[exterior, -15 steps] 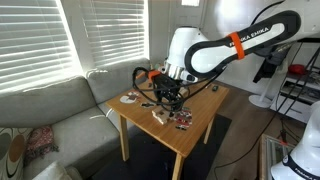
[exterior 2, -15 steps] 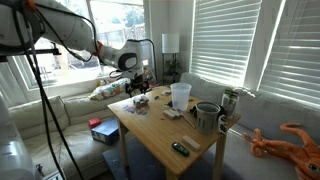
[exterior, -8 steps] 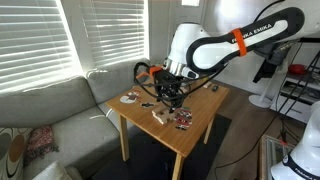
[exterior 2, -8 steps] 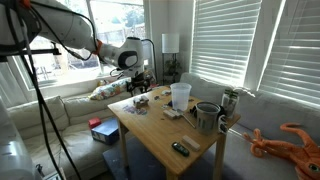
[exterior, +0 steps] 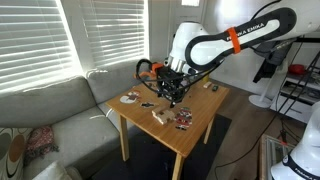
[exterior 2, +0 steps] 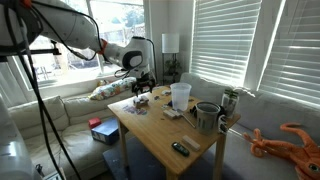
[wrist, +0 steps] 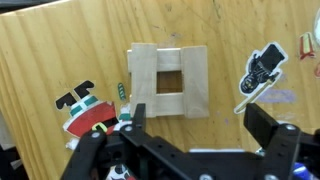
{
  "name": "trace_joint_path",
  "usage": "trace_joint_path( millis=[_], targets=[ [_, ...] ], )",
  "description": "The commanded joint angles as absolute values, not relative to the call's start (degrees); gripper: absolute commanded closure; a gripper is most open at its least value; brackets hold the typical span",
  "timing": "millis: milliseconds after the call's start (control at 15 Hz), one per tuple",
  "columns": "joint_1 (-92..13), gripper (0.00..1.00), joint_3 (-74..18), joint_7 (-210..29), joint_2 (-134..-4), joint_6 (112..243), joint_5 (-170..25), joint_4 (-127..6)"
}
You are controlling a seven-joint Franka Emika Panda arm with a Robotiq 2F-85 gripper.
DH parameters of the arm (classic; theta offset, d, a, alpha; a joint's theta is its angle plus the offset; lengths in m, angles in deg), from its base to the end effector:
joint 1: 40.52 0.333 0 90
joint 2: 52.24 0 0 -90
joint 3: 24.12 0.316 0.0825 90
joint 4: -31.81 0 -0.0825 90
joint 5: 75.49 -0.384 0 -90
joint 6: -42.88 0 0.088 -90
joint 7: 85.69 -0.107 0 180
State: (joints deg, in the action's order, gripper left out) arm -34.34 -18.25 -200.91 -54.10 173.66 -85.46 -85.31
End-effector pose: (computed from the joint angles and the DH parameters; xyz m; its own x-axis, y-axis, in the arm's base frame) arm 0.5633 0.1240 0.4460 -0.3043 -0.9260 -0.2234 -0.9359 0.3344 -0.1111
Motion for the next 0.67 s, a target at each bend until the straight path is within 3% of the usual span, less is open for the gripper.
trace_joint_path(
  millis=[0, 600],
  targets=[
    [-34.7, 0.0, -18.4, -195.0, -55.9, 172.3, -89.1, -82.6],
    [-34.7, 0.0, -18.9, -190.6, -60.6, 162.3, -90.9, -76.9]
  ],
)
